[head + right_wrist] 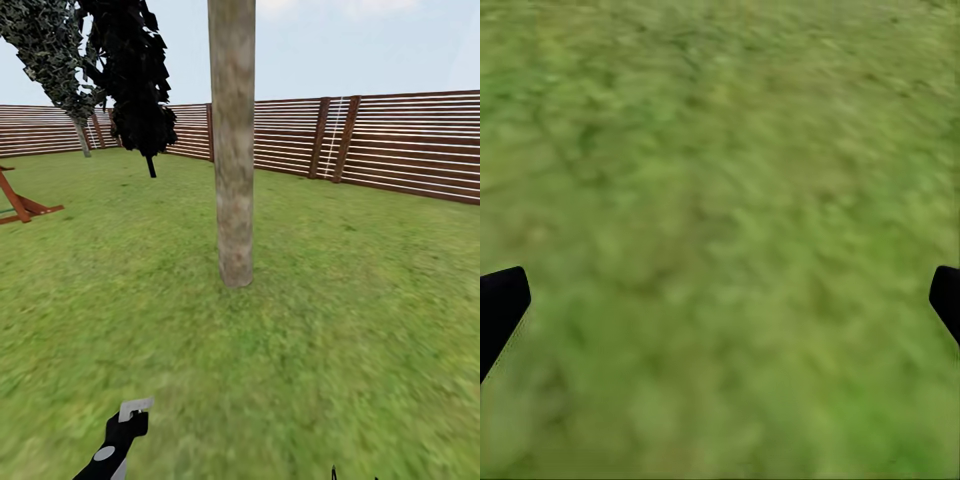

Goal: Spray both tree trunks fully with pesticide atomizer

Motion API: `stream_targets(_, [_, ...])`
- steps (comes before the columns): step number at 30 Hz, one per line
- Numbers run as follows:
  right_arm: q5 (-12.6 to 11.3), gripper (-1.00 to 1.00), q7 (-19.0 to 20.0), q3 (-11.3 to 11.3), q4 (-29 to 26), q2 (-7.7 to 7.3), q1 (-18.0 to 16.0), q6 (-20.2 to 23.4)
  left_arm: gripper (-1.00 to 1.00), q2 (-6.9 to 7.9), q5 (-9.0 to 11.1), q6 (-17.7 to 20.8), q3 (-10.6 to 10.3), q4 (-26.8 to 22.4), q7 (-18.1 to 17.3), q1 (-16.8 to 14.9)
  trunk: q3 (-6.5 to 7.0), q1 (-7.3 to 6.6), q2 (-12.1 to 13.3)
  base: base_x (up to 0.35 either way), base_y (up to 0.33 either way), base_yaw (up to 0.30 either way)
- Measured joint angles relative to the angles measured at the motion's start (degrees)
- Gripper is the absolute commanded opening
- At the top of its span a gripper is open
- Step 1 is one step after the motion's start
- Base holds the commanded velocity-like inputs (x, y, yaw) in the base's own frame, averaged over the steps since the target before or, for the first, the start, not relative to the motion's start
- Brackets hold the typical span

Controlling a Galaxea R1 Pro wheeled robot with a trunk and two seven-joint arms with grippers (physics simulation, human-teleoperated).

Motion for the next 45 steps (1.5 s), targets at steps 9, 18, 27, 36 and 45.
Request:
stream_targets(9, [0.0, 1.0, 0.0, 0.0, 0.0, 0.0, 0.0, 0.0, -1.0, 0.0, 0.0, 0.0, 0.0, 0.0, 0.0, 0.0, 0.0, 0.0, 0.0, 0.337, 0.0, 0.0])
stream_targets(18, [0.0, 1.0, 0.0, 0.0, 0.0, 0.0, 0.0, 0.0, -1.0, 0.0, 0.0, 0.0, 0.0, 0.0, 0.0, 0.0, 0.0, 0.0, 0.0, 0.337, 0.0, 0.0])
stream_targets(27, [0.0, 1.0, 0.0, 0.0, 0.0, 0.0, 0.0, 0.0, -1.0, 0.0, 0.0, 0.0, 0.0, 0.0, 0.0, 0.0, 0.0, 0.0, 0.0, 0.337, 0.0, 0.0])
stream_targets(36, [0.0, 1.0, 0.0, 0.0, 0.0, 0.0, 0.0, 0.0, -1.0, 0.0, 0.0, 0.0, 0.0, 0.0, 0.0, 0.0, 0.0, 0.0, 0.0, 0.337, 0.0, 0.0])
stream_targets(45, [0.0, 1.0, 0.0, 0.0, 0.0, 0.0, 0.0, 0.0, -1.0, 0.03, 0.0, 0.0, 0.0, 0.0, 0.0, 0.0, 0.0, 0.0, 0.0, 0.337, 0.0, 0.0])
